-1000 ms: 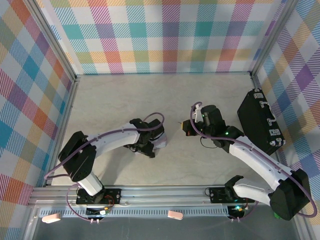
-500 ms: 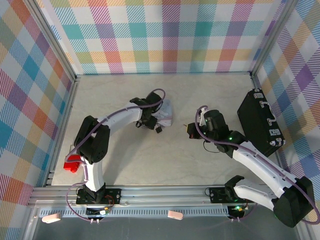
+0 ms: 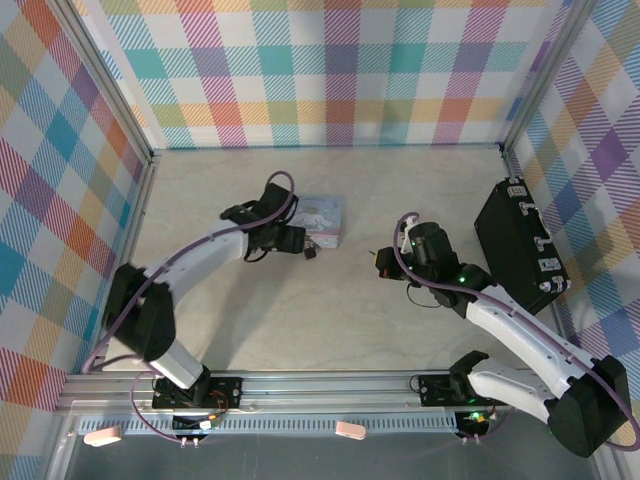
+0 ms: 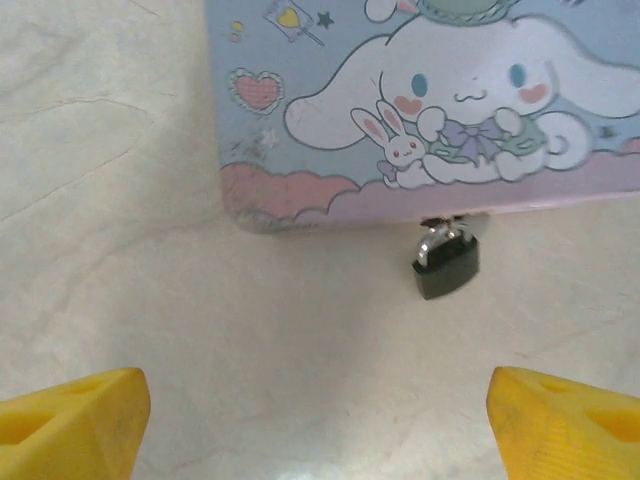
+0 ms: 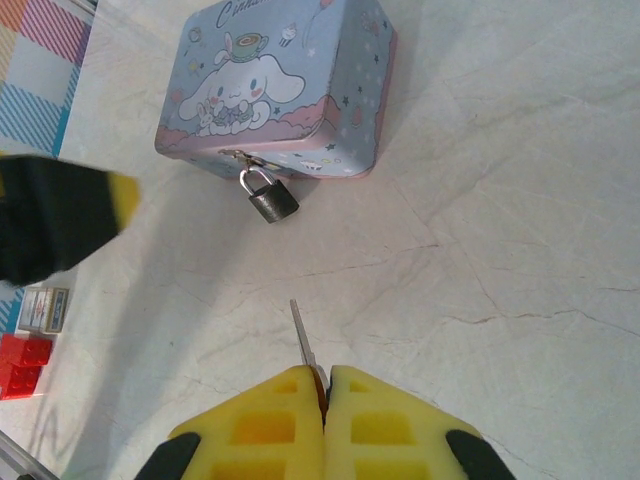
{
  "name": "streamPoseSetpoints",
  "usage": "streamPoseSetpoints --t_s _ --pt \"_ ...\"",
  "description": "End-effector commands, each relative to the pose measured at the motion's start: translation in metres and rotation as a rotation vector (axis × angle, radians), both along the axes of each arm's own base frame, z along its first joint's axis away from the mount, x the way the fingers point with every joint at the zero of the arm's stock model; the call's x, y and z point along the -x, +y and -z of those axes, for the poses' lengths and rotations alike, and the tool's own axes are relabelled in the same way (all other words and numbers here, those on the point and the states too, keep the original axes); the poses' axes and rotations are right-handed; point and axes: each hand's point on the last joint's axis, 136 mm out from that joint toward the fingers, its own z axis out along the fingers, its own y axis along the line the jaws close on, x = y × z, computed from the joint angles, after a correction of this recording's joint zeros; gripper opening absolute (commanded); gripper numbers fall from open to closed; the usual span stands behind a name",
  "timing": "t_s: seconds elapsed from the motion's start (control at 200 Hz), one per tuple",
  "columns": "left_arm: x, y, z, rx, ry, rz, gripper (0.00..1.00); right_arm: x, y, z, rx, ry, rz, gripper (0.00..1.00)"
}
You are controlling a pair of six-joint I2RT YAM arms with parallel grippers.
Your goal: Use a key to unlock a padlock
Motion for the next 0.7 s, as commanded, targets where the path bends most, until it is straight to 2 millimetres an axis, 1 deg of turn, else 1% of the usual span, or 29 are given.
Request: streamPoseSetpoints --t_s 0.0,0.105,0.235,0.29,0.315,0.48,0.695 --pt "0.008 -0.004 -0.017 0.136 -0.058 -0.043 0.87 0.0 0.002 0.001 -0.015 0.022 0.002 0.0" --pt "0.019 -0.006 -0.022 0.22 -0.096 -0.032 0.88 0.0 0.002 0.003 -0.017 0.03 0.006 0.0" --pt "0.031 -0.024 -0.022 0.35 -0.103 0.039 0.87 0.0 0.002 0.006 -0.022 0.035 0.008 0.0" --pt "0.035 -0.028 -0.013 0.379 -0.084 0.052 0.86 0.0 0.003 0.006 -0.025 0.035 0.01 0.0" --pt "0.032 -0.033 -0.015 0.406 -0.103 0.065 0.86 0.0 0.003 0.007 -0.025 0.036 0.01 0.0" --pt "0.035 -0.043 0.005 0.459 -0.082 0.093 0.84 0.0 0.006 0.008 -0.032 0.045 -0.002 0.0" --pt "0.029 -0.052 0.023 0.471 -0.067 0.106 0.8 0.001 0.005 0.012 -0.039 0.046 0.007 0.0"
